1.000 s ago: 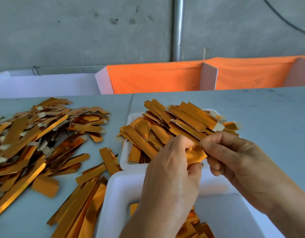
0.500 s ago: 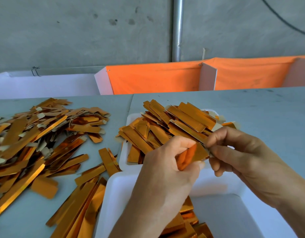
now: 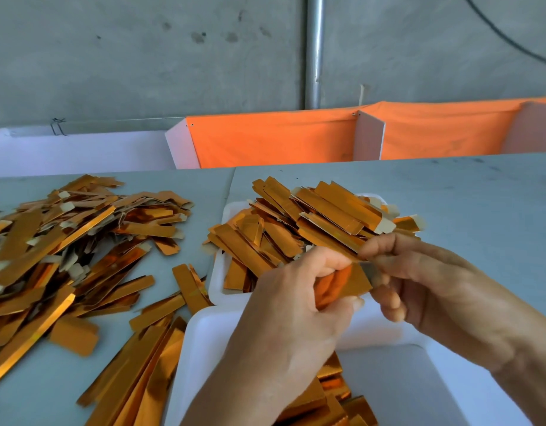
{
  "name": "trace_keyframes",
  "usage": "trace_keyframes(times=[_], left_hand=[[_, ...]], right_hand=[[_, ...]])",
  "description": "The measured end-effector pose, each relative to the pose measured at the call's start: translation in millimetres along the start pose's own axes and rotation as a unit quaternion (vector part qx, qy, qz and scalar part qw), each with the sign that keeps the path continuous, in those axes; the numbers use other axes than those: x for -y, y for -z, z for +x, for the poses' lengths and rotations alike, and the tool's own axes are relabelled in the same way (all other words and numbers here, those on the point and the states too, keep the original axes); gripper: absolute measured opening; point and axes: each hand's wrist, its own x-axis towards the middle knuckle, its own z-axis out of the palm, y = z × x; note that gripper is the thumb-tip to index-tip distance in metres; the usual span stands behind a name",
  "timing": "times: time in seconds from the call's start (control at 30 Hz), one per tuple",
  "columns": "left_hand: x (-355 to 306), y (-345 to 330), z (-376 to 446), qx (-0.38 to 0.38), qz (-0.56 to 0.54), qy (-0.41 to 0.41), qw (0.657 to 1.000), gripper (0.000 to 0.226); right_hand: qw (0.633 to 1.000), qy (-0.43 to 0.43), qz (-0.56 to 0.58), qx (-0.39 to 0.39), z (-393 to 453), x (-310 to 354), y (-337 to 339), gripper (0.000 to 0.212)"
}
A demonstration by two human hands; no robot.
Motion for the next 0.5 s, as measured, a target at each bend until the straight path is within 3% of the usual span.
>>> trace_keyframes(times=[0.07,0.17,0.23,0.37,0.5], left_hand=[[0.0,0.8,0.0,0.0,0.0,0.002,1.0,0.03],[0.3,1.4,-0.2,0.004,-0.003,0.005,1.0,0.031],[0.5,2.0,-0.4,0.007,-0.006,0.006,1.0,0.032],[0.0,3.8,-0.2,0.022,-0.018,0.005,1.0,0.031],[-3.5,4.9,-0.6,0.029,-0.026,-0.008,0.999,0.021]], right_hand=[[0.999,-0.024,0.03,0.01,1.1,-1.8,2.2,0.017],[0.998,-0.045,0.042,0.032,2.6,-4.6,3.3,0.047],[0.997,-0.049,0.047,0.04,2.7,-4.4,3.0,0.05],[0.996,-0.041,0.056,0.056,2.3,-3.0,3.6,0.041],[0.999,-0.01,-0.015,0.041,0.7,0.3,1.1,0.013]])
